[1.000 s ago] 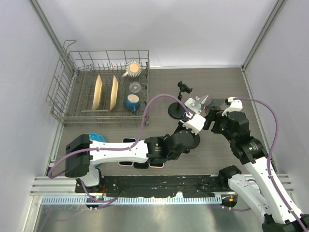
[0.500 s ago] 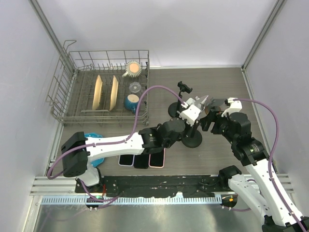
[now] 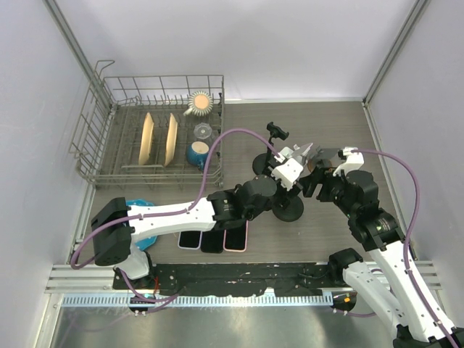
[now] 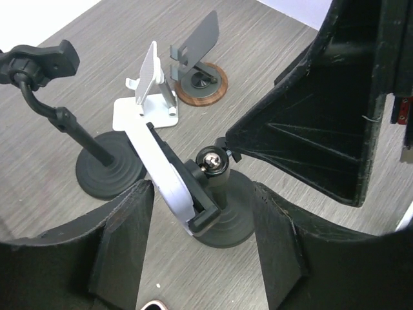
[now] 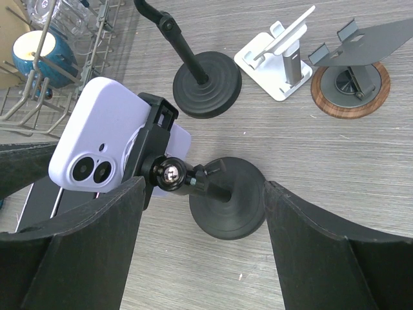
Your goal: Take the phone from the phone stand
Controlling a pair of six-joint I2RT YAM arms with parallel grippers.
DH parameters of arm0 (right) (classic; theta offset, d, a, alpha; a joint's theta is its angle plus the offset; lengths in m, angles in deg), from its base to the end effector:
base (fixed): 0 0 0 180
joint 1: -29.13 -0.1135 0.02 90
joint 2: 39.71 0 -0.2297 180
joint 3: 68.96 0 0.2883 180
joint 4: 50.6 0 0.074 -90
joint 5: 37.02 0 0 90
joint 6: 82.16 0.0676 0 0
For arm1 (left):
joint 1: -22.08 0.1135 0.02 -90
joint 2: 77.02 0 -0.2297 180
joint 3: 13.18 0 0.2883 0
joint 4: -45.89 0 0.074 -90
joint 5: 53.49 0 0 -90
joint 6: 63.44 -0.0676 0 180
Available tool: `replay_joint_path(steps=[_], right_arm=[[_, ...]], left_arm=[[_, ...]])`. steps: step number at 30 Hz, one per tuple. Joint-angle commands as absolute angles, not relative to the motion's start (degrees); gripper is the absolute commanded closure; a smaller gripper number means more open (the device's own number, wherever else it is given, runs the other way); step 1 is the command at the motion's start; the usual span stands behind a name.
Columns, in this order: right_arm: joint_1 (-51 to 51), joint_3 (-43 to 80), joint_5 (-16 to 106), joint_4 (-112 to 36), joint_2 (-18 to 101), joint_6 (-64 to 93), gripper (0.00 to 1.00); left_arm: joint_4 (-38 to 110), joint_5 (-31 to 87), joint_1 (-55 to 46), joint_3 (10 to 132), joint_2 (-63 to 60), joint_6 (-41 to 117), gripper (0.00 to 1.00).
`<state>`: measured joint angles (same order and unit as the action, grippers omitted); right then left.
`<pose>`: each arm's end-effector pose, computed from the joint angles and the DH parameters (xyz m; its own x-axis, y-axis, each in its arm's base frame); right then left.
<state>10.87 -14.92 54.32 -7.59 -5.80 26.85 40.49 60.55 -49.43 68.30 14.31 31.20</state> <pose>0.2194 0.0707 0.2858 -0.4445 0.1963 -0.8740 -0.1565 0.9437 0.2915 0.1658 -0.4089 0.2581 -0.1431 0.1951 -0.9703 0.7323 0.6804 0.0288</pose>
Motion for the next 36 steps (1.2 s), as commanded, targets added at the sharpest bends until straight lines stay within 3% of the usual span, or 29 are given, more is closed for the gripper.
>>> replay_joint_path(steps=[1, 9, 26, 32, 36], right_arm=[[10.94, -15.63, 53.68, -10.73, -6.93, 26.83, 0.21], [10.94, -16.43, 54.47, -10.73, -7.28, 27.36, 0.21], [11.11, -17.74, 54.39, -10.99, -8.24, 28.41, 0.22], [10.94, -18.8, 51.77, -12.31, -8.33, 28.76, 0.22], [10.94, -19.33, 49.12, -12.92, -8.24, 27.98, 0.22]], left_arm=[[43.37, 59.89, -49.46, 68.17, 12.18, 35.25, 0.32], [41.96, 71.14, -49.2, 69.67, 13.86, 39.56, 0.31], [43.19, 71.32, -47.79, 73.01, 19.48, 42.21, 0.39], [44.25, 69.57, -47.79, 72.92, 19.48, 41.06, 0.55], [44.86, 67.37, -47.79, 71.87, 18.17, 39.22, 0.77]])
